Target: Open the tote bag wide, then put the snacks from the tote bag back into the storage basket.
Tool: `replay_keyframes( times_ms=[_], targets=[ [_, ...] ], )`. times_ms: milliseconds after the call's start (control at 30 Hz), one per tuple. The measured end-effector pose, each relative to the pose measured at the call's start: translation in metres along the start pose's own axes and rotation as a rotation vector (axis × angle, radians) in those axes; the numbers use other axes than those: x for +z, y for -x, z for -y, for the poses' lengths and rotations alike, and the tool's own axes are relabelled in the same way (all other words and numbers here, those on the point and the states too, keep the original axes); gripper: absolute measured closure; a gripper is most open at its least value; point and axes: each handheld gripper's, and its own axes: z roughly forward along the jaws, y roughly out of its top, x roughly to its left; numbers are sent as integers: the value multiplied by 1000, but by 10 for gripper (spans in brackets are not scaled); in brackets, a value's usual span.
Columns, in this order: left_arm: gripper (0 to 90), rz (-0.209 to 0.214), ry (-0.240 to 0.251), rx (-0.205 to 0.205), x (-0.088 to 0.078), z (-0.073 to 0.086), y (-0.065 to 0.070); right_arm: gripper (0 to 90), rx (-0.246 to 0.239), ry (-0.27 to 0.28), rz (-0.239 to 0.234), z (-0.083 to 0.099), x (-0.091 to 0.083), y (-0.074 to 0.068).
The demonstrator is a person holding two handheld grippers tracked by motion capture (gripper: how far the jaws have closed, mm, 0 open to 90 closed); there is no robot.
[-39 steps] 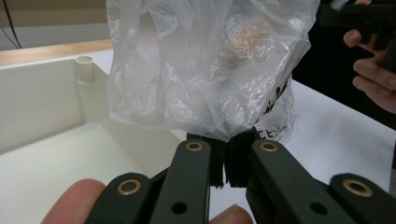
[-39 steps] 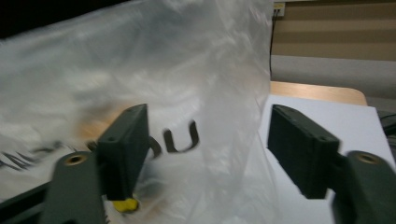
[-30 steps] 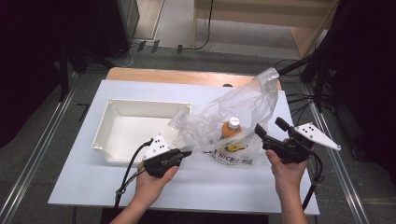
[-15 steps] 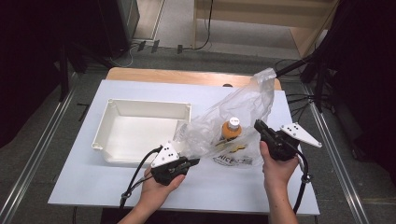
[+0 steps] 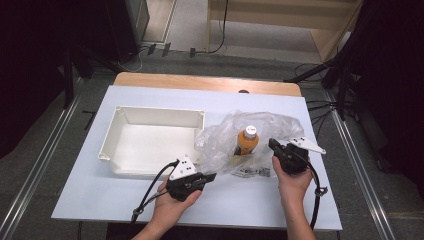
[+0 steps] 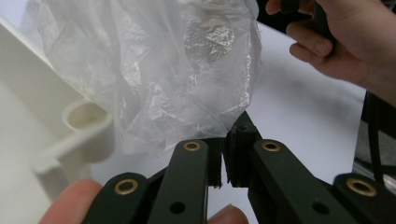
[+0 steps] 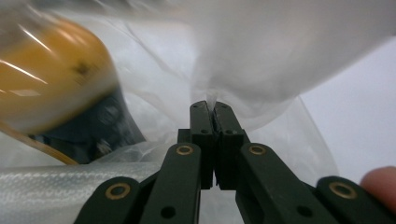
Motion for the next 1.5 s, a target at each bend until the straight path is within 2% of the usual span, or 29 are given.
replay_keyframes(
  times_ms=[100, 133, 167, 200, 233, 267, 300, 367, 433, 500, 567, 600, 633, 667, 700, 767, 833, 867, 900, 933, 967, 1033, 1067, 1133, 1200, 1300, 1367, 1467, 1500],
  targets=[
    [898, -4, -22, 6, 4, 5, 3, 875, 8, -28, 17, 6, 7, 5],
    [900, -21, -43, 10, 8, 9, 4, 857, 7, -31, 20, 8, 7, 6],
    [900, -23, -51, 3, 9, 11, 4, 814, 5, -22, 19, 9, 6, 7],
    [900, -29, -63, -6, 9, 12, 3, 712, 16, 0, 3, 10, 4, 7],
    [900, -29, -63, -6, 9, 12, 3, 712, 16, 0, 3, 10, 4, 7],
    [900, -36, -77, -15, 10, 14, 3, 578, 19, 35, -10, 10, 1, 6],
    [900, -42, -98, -17, 12, 17, 3, 408, 38, 120, -6, 8, -10, 4],
    [900, -40, -112, -15, 12, 17, 4, 314, 57, 189, -8, 1, -22, 3],
    [900, -39, -135, -17, 13, 18, 5, 288, 56, 246, -13, -9, -32, 3],
    [900, -39, -158, -19, 15, 19, 7, 317, 58, 277, -10, -19, -40, 4],
    [900, -37, -171, -14, 14, 20, 7, 431, 60, 290, -36, -24, -42, 8],
    [900, -37, -171, -14, 14, 20, 7, 431, 60, 290, -36, -24, -42, 8],
    [900, -35, -173, -12, 14, 20, 7, 646, 55, 252, -59, -25, -36, 11],
    [900, -33, -171, -6, 13, 20, 7, 727, 42, 213, -36, -23, -31, 11],
    [900, -33, -171, -6, 13, 20, 7, 727, 42, 213, -36, -23, -31, 11],
    [865, -9, -145, 20, 9, 20, 8, 900, 16, 119, 11, -13, -15, 12],
    [771, 14, -111, 31, 5, 19, 10, 900, 12, 76, 18, -7, -7, 14],
    [703, 14, -111, 31, 5, 19, 10, 900, 12, 76, 18, -7, -7, 14],
    [645, 16, -71, 31, 0, 16, 14, 900, 6, 50, 25, -2, -3, 14],
    [615, 16, -71, 31, 0, 16, 14, 900, 6, 50, 25, -2, -3, 14],
    [564, 28, -8, 28, -7, 11, 18, 900, 3, 30, 26, 1, 1, 15],
    [464, 14, 34, 41, -14, 5, 22, 900, 0, 8, 31, 4, 5, 15],
    [428, 14, 34, 41, -14, 5, 22, 900, -6, 3, 35, 6, 7, 16],
    [332, 1, 86, 35, -25, -3, 25, 900, -4, -14, 45, 8, 9, 16],
    [249, -6, 101, 32, -28, -5, 25, 900, -1, -22, 46, 9, 10, 16],
    [151, -51, 146, 16, -37, -15, 22, 900, -10, -24, 44, 12, 11, 14],
    [135, -74, 169, 20, -40, -20, 21, 899, -15, -20, 31, 13, 10, 11],
    [134, -64, 177, 25, -40, -26, 23, 894, -18, -12, 15, 13, 8, 9],
    [140, -64, 171, 27, -38, -28, 24, 883, -32, -1, -10, 13, 5, 6]
  ],
)
